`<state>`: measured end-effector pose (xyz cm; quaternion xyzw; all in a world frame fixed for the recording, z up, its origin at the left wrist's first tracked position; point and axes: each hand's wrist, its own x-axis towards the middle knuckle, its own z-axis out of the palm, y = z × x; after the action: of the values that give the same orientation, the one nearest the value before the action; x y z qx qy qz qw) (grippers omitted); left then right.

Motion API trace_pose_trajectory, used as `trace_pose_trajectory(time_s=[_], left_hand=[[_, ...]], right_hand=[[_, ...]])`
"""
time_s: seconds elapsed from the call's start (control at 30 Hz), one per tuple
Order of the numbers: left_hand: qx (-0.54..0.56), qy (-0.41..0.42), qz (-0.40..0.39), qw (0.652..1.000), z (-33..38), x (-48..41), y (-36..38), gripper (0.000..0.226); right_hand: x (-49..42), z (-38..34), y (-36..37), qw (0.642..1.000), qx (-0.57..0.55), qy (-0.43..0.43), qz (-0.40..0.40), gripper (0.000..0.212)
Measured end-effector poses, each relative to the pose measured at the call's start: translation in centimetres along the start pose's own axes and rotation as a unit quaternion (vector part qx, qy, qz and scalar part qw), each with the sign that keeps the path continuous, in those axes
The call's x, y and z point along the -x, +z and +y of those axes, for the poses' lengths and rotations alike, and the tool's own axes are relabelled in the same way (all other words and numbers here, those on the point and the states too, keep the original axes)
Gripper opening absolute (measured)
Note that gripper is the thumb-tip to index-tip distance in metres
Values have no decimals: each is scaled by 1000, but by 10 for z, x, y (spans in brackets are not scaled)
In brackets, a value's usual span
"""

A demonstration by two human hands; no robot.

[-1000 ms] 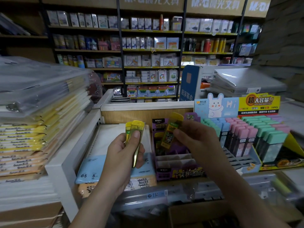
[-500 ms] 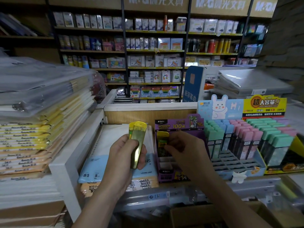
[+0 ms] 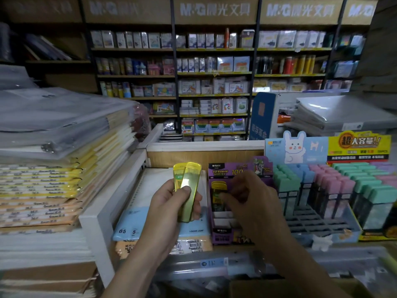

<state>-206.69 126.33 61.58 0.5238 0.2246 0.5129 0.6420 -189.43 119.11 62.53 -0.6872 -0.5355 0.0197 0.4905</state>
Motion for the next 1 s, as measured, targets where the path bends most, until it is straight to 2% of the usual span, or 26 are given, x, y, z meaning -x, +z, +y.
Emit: trace_pose_trajectory(time_s=[0.07,0.13,0.23,0.37,0.53,0.6,0.67,0.77,0.9,1.0], left_hand=[[-4,7,2,1000,4,3,3,22],[-9,21,-8,1000,9,7,7,11],[-26,38,-23,999,11,18,18,10],[-31,24,-27,999,0,43,40,16],[48,-34,-4,998,-8,66,64,23],[92,-63,-4,994,-8,72,70,33],[106,-73,0,992,-7,77,76,29],[112,-72,22,991,-8,86,84,27],[80,-41,79,993,-14,96,93,31],[43,10,123,991,-17,103,99,30]], right_hand=[[3,-5,-8,998,-53,-34,12,11],[7,-11,-15,991,-120,-54,2,7],[12,-20,-25,970,-233,-54,-51,8],[16,-20,-35,918,-370,-5,-142,14],[20,-2,-48,892,-403,30,-201,25],[21,4,-52,884,-410,28,-222,28],[22,9,-55,878,-414,25,-238,27],[25,13,-56,865,-424,37,-264,23],[34,17,-53,828,-475,72,-289,28],[43,20,-53,839,-472,65,-264,26]])
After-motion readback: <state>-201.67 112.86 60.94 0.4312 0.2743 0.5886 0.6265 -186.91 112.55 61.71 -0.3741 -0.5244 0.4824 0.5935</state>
